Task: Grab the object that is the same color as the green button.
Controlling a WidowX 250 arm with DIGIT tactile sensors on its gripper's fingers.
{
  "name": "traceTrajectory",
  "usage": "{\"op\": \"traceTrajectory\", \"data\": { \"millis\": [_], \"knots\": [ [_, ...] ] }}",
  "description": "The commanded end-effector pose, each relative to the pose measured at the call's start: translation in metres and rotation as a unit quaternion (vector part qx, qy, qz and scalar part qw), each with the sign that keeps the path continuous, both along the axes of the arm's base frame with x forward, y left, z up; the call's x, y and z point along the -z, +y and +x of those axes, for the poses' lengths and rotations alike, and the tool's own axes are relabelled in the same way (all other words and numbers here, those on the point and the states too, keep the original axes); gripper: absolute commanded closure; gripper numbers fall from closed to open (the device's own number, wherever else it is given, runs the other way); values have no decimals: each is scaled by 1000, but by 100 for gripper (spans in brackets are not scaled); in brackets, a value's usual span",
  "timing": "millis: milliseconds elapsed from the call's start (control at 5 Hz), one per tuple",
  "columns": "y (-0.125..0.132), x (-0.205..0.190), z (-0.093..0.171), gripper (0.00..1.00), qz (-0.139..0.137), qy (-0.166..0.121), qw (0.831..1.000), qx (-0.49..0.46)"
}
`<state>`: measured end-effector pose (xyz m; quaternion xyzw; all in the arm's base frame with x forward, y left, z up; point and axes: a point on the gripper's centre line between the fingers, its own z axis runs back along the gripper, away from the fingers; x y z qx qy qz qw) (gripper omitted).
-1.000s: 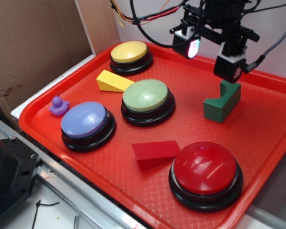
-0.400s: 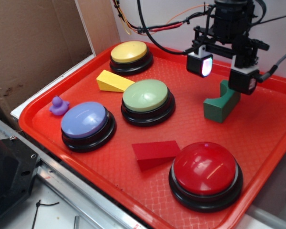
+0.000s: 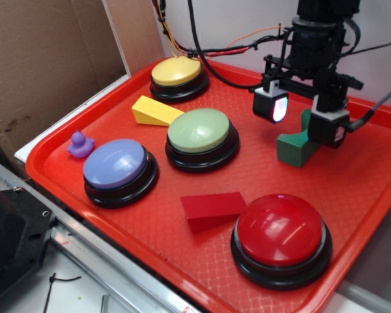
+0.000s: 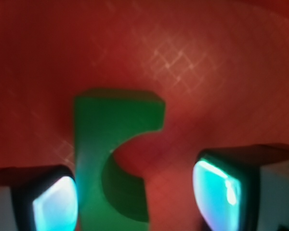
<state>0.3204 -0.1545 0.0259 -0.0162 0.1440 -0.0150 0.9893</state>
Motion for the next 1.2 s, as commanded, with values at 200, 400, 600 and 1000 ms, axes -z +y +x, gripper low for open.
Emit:
{"op": "traceTrajectory", "data": {
  "millis": [200,400,600,1000],
  "knots": [
    [1,-12,-5,100,-1,-37,999,15],
    [9,-62,-2,100,-31,-112,993,31],
    [8,-111,-18,100,-42,-188,980,44],
    [20,-209,-64,100,-49,-238,969,43]
  ]
}}
